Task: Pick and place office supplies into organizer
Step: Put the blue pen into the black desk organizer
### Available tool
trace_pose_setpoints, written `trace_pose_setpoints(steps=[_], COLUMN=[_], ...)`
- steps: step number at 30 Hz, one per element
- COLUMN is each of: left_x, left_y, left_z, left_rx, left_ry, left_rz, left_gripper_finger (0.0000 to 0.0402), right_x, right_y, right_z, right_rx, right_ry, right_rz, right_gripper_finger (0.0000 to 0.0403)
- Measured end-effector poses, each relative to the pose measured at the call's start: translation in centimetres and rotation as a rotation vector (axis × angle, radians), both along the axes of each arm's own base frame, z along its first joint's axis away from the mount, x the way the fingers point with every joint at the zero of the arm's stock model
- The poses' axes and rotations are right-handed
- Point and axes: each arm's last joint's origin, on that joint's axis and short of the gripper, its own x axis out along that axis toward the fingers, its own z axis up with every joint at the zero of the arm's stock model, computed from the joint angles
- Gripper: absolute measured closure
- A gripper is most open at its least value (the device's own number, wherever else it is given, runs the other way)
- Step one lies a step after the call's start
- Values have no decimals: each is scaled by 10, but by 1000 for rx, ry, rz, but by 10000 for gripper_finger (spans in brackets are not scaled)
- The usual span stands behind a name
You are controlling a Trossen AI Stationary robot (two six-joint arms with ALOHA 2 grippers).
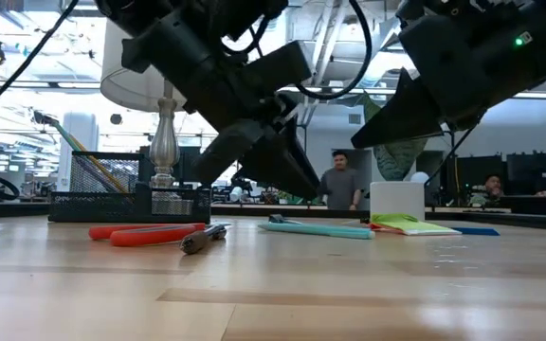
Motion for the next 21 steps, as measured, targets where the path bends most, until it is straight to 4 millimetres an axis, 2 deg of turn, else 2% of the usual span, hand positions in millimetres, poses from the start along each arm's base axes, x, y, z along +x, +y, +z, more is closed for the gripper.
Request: trace_pose_setpoints(steps=[4, 8, 14, 17, 21], left_x=[1, 5, 13, 18, 22], left_y=[7, 24, 50, 56, 56], left_z=[-1, -2, -26, -42, -57], left_rx=[12, -76, -140, -203, -175], left_ry=[31, 39, 68, 71, 71], left_rz=[-52, -78, -39, -78, -47], left_gripper_finger=[294, 294, 294, 294, 294], right_x=[-2, 0, 0, -1, -2], right_y=[1, -1, -1, -1, -2], right_z=[0, 0, 0, -1, -3], right_rx=[-8, -4, -6, 4, 11], right_ry=[4, -2, 2, 9, 27], right_rz=[3, -6, -6, -6, -11], right_gripper_finger=[403, 396, 382, 383, 389])
